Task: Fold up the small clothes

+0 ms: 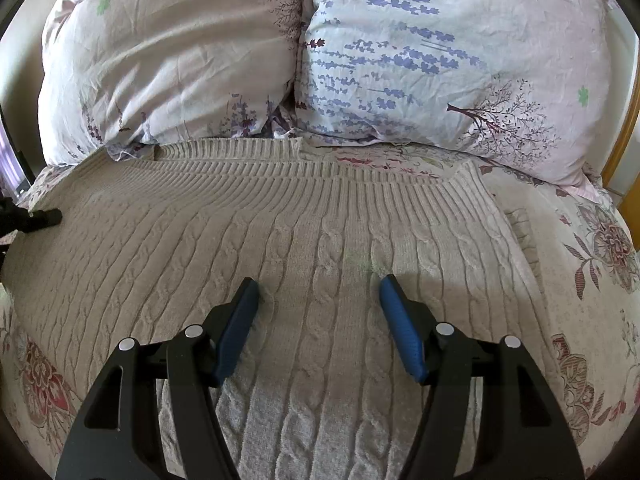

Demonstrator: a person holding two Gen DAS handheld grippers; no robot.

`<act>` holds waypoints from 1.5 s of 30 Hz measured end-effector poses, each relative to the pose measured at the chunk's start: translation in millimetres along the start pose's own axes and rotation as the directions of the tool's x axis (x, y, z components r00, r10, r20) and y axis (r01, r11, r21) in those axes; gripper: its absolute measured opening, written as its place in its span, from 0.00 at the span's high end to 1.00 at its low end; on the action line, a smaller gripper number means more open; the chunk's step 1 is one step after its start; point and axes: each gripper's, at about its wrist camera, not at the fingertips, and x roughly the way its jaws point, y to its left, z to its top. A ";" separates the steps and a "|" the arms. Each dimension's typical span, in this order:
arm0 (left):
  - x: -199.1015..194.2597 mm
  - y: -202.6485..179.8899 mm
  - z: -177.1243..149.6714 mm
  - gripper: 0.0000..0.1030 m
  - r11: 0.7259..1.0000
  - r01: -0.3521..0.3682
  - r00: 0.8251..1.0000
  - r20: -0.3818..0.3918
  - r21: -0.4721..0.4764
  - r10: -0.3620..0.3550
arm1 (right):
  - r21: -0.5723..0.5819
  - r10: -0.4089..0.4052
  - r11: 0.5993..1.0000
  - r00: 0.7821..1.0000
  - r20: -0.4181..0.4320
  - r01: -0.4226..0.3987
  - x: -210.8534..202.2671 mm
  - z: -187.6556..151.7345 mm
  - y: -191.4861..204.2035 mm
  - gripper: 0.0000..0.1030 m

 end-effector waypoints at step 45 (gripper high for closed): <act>74.6 -148.9 -88.5 0.18 0.931 -0.017 0.999 -0.033 0.365 0.031 | 0.504 0.520 0.747 0.853 -0.037 -0.433 -12.6 -6.3 -108.2 0.36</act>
